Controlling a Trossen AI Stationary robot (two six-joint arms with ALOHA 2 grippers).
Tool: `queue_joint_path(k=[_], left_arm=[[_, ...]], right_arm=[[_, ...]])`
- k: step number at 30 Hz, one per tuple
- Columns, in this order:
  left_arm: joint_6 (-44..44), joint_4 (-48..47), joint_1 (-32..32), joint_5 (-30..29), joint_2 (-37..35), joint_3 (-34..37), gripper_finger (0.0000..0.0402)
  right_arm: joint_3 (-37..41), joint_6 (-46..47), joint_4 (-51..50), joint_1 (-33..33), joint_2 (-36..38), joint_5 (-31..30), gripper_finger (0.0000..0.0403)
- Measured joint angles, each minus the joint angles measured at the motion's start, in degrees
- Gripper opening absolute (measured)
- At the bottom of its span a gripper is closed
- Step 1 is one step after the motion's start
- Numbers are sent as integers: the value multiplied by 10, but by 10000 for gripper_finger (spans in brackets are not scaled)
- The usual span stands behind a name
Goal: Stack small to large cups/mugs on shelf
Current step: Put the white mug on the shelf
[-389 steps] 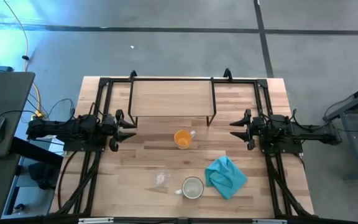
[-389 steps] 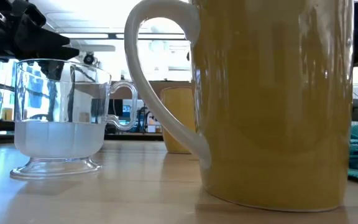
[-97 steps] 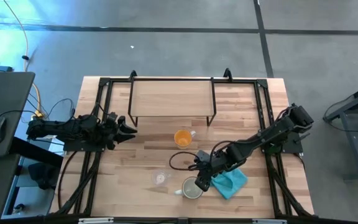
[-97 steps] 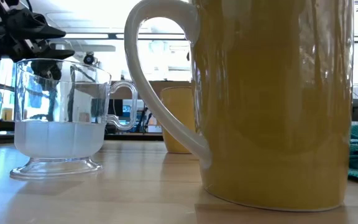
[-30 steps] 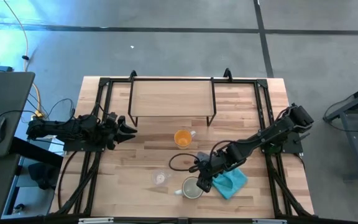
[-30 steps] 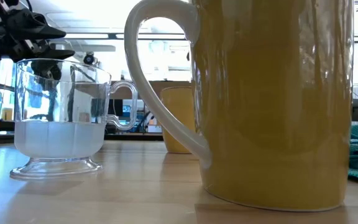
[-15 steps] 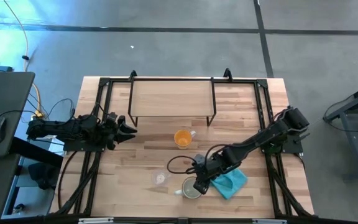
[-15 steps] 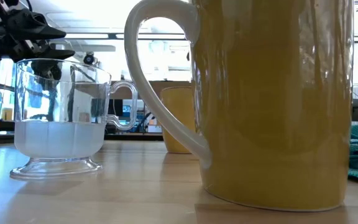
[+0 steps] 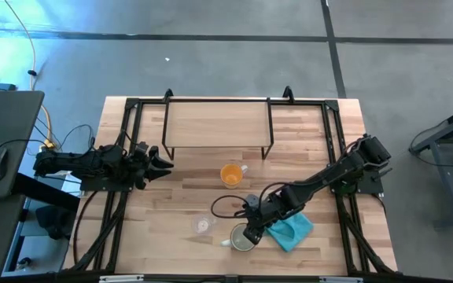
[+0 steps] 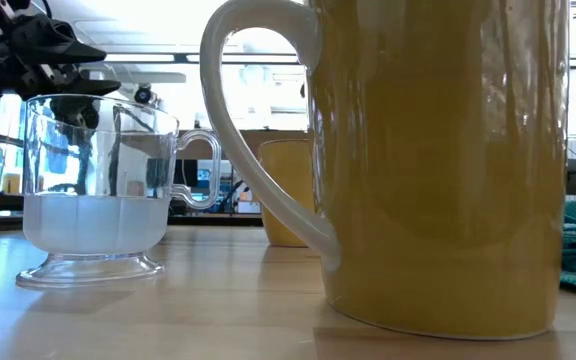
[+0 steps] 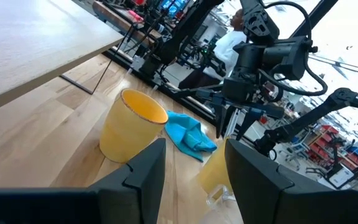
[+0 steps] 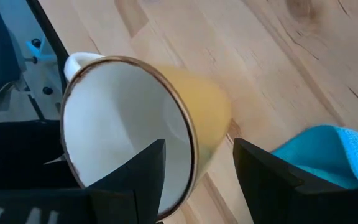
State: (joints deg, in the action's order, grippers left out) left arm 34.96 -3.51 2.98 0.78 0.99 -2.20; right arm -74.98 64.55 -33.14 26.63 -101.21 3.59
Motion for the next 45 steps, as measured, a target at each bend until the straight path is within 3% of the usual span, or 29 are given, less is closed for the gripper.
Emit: queue_joint_path(k=[13,28,45], left_arm=[[0,0,0,-4,0,0,154],[-2,0,0,-4,0,0,154],[-2,0,0,-4,0,0,154]], right_arm=[[0,11,9,0,0,10,172],[0,11,4,0,0,8,7],[-28,7,-14,-24,0,6,1]])
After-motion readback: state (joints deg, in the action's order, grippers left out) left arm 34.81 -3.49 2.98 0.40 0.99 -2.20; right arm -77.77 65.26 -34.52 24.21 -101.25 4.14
